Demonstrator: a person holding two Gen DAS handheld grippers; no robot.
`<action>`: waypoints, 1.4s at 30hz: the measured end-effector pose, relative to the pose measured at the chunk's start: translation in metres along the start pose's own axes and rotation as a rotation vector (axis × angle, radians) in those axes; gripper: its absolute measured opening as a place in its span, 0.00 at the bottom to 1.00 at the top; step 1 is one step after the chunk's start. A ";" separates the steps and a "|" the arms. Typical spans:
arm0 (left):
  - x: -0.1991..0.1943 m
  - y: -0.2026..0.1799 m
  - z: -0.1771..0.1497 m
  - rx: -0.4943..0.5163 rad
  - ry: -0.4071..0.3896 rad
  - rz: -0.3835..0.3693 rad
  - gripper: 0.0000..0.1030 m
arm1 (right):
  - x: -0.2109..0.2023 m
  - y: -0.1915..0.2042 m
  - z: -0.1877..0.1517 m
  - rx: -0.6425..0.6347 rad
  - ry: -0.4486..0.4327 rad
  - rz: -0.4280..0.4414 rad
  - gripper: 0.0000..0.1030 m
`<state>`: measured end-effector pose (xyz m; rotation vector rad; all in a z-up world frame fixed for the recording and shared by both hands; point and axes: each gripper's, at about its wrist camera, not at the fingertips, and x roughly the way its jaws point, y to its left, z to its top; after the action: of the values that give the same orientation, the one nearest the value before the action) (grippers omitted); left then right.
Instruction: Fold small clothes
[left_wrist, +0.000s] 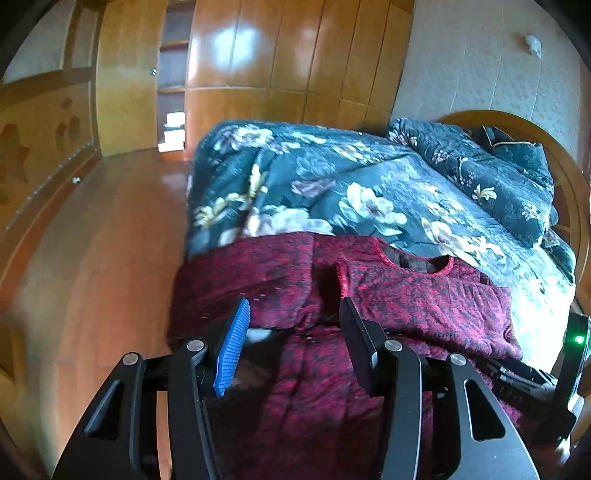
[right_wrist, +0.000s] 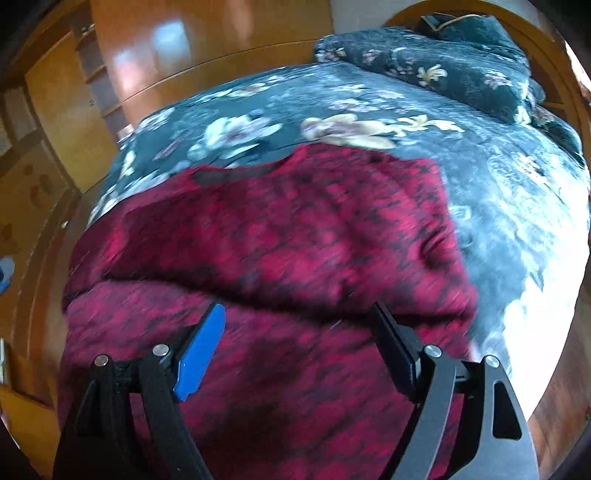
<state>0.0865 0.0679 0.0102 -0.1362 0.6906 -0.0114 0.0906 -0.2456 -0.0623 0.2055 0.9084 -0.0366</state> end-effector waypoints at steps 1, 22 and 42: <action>-0.005 0.003 -0.001 0.000 -0.004 0.004 0.48 | -0.001 0.008 -0.005 -0.012 0.008 0.013 0.78; 0.069 0.206 -0.089 -0.844 0.274 -0.296 0.63 | 0.034 0.062 -0.049 -0.097 0.089 0.060 0.88; 0.246 0.281 -0.186 -1.805 0.308 -0.438 0.70 | 0.049 0.063 -0.047 -0.109 0.105 0.054 0.93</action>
<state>0.1479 0.3099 -0.3238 -2.0465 0.7776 0.1811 0.0915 -0.1717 -0.1192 0.1312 1.0061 0.0749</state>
